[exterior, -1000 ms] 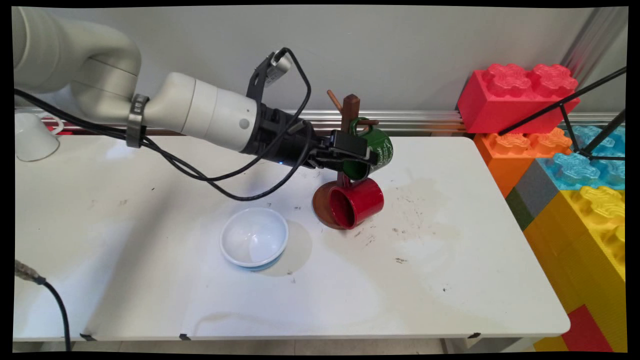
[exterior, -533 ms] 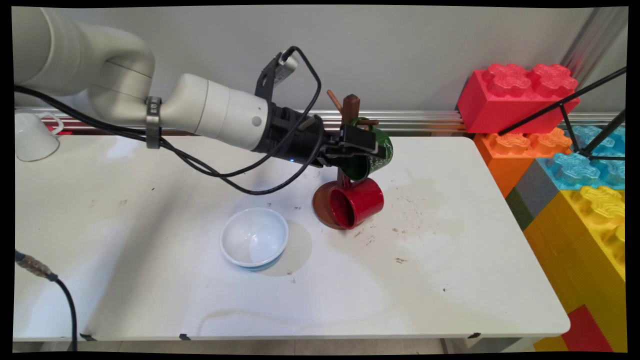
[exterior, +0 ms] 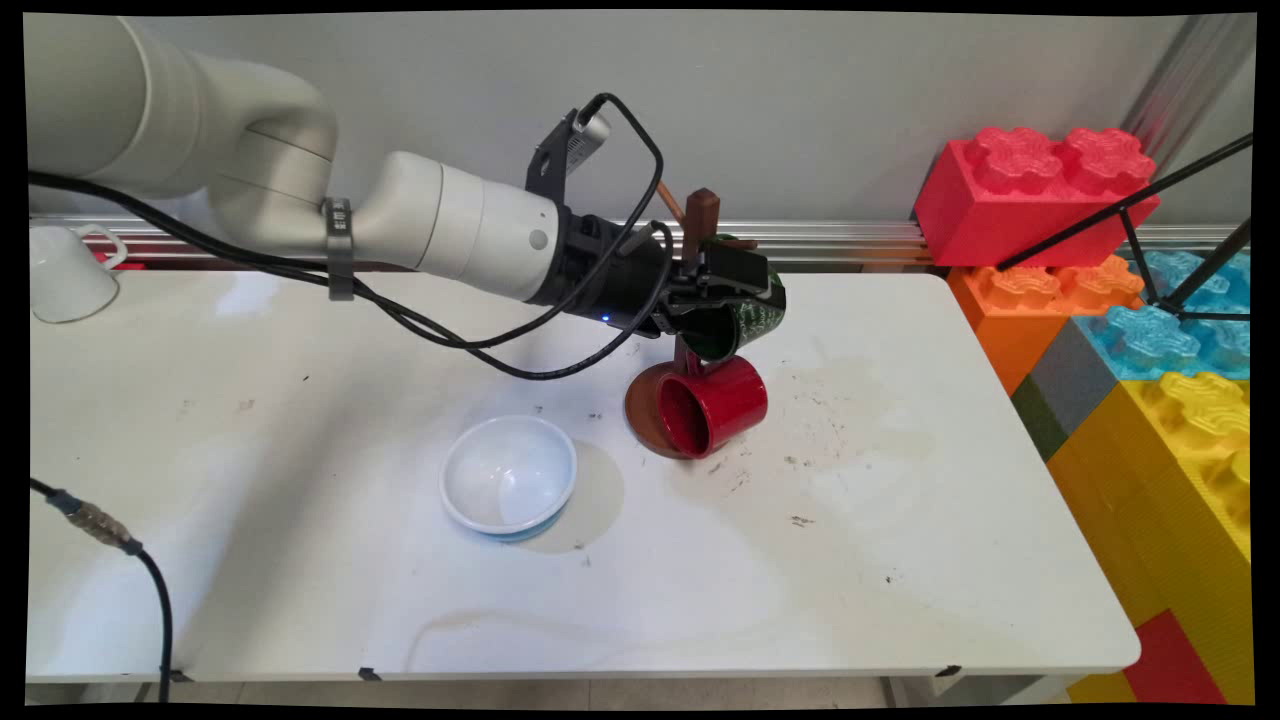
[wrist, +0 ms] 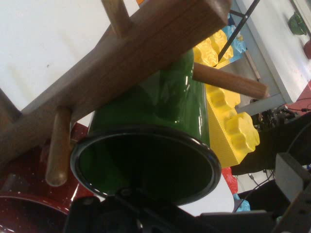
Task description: Pick up the green mug from the rack
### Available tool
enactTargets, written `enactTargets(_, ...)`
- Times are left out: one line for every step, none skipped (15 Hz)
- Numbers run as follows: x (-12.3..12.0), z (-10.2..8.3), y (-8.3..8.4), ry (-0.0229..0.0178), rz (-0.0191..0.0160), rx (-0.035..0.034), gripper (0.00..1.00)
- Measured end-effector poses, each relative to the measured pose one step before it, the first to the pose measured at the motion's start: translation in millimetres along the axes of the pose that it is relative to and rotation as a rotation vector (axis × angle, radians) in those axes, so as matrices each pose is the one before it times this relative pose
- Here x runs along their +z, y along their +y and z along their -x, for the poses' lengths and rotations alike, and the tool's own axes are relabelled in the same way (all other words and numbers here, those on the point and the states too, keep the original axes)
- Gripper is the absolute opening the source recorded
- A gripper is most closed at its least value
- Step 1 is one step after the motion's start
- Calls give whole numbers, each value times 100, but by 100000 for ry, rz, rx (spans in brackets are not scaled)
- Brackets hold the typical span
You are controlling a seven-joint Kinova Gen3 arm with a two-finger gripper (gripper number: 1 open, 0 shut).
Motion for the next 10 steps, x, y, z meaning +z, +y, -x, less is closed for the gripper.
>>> enactTargets(73, 15, 20, 62, -112, -588, 100)
enactTargets(96, 22, 30, 85, -134, -825, 100)
enactTargets(107, 33, 46, 90, -151, -987, 100)
enactTargets(104, 44, 57, 70, -141, -966, 100)
enactTargets(75, 32, 58, 65, -49, -767, 100)
enactTargets(47, 25, 35, 52, -71, -503, 100)
enactTargets(59, 38, 45, 52, -31, -719, 100)
enactTargets(65, 33, 40, 82, -72, -703, 100)
enactTargets(59, 24, 32, 94, -39, -617, 100)
enactTargets(44, 20, 10, 77, -63, -460, 100)
